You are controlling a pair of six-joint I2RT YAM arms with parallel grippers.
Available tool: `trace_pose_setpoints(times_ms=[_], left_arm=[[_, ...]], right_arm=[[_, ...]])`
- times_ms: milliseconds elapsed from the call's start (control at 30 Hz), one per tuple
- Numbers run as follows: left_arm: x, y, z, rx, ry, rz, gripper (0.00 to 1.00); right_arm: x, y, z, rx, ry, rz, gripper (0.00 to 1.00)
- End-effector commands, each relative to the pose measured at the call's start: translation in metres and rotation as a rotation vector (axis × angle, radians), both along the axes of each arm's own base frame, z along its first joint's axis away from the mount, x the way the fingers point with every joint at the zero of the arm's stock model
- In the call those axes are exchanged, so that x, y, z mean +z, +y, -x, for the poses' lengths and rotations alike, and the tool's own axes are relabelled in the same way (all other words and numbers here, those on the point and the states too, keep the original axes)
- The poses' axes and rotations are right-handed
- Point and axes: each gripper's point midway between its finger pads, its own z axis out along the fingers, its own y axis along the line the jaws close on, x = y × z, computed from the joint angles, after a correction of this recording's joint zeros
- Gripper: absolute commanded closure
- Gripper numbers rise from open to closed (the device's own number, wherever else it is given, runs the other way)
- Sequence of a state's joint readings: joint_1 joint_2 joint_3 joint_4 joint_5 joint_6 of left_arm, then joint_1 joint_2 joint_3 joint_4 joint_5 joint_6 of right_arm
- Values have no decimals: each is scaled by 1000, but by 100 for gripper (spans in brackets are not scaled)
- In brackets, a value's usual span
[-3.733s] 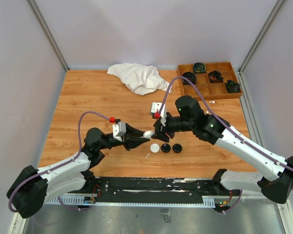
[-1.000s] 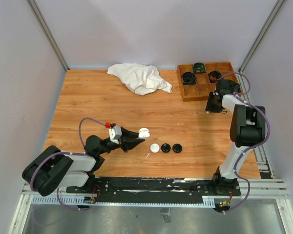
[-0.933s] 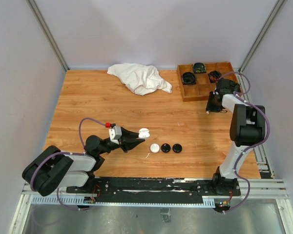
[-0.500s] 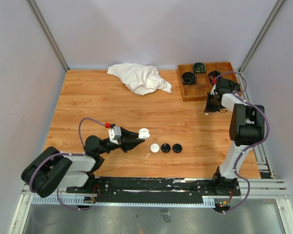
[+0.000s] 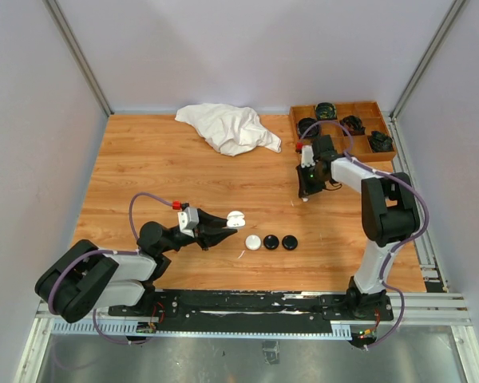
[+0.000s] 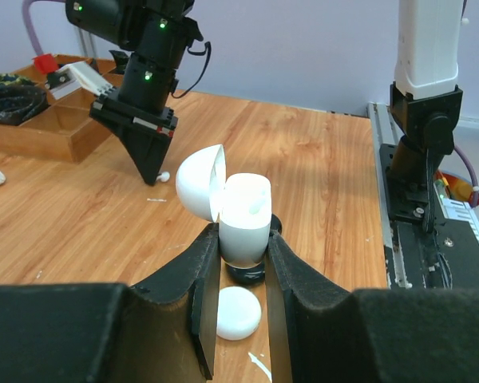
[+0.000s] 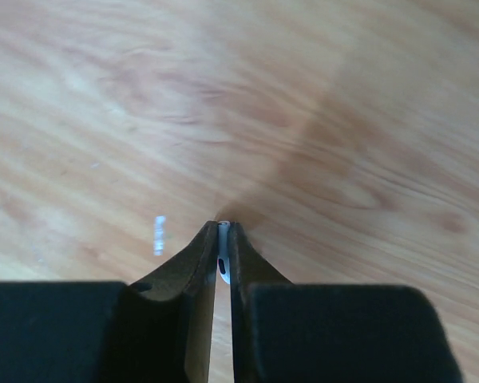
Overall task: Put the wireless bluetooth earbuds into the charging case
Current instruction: Move the earbud to the center of the board.
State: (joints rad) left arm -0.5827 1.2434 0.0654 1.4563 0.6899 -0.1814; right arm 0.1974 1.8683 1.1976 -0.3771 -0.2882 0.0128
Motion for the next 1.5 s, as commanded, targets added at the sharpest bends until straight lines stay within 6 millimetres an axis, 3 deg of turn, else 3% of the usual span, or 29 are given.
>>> trace_pose_setpoints(times_ms=[0,300,600,1067,1233,1467], left_arm=[[9,-1,-3,-4,-37,13,100],[9,-1,-3,-6,-38,14,100],[9,-2,-2,-9,-38,14,100],[9,-3,-2,-17,-30,13,100],[9,-3,-1,-20,-31,15,100],[8,-3,-2,-21,-26,14,100]], right_arm=[[-14,25,39,192,105,15,90],[-15,41,46,301,125,43,80],[-15,51,49,373,147,98,76],[-9,29,70,343,203,190,73],[4,30,71,313,195,188,73],[40,34,59,273,105,191,67]])
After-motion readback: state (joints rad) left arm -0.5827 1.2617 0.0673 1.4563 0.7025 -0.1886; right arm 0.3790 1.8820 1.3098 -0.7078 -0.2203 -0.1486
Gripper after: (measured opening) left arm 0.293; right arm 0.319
